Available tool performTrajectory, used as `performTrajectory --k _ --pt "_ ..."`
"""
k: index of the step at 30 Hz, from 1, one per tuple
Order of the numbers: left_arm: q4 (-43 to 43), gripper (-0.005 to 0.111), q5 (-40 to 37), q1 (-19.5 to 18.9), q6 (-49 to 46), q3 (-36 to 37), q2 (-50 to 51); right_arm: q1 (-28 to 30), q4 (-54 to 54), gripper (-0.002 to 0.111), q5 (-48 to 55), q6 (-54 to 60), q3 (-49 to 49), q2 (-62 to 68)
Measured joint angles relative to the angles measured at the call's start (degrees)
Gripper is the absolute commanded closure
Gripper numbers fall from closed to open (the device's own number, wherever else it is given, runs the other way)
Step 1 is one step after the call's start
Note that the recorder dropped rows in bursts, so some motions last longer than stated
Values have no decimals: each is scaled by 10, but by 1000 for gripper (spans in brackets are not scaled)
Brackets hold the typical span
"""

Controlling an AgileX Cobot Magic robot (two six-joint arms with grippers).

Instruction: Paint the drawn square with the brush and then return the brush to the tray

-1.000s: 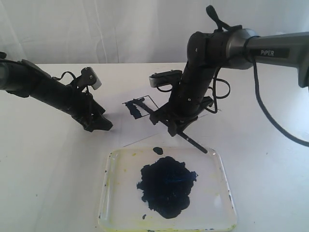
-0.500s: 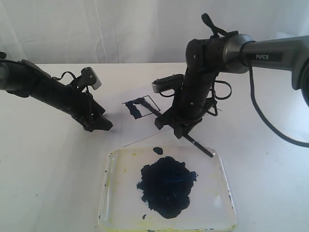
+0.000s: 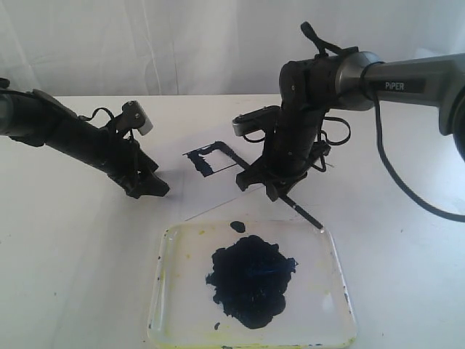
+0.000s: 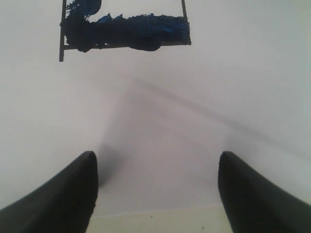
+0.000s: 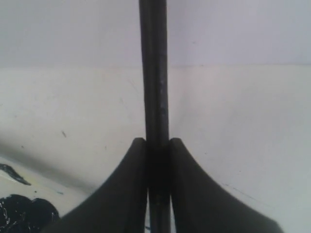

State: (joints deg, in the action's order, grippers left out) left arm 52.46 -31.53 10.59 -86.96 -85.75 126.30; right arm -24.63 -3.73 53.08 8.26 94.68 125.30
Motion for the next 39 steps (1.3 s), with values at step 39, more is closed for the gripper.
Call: performTrajectory --k 39 --pt "0 34 0 0 0 0 0 -4 -63 108 -3 81 0 0"
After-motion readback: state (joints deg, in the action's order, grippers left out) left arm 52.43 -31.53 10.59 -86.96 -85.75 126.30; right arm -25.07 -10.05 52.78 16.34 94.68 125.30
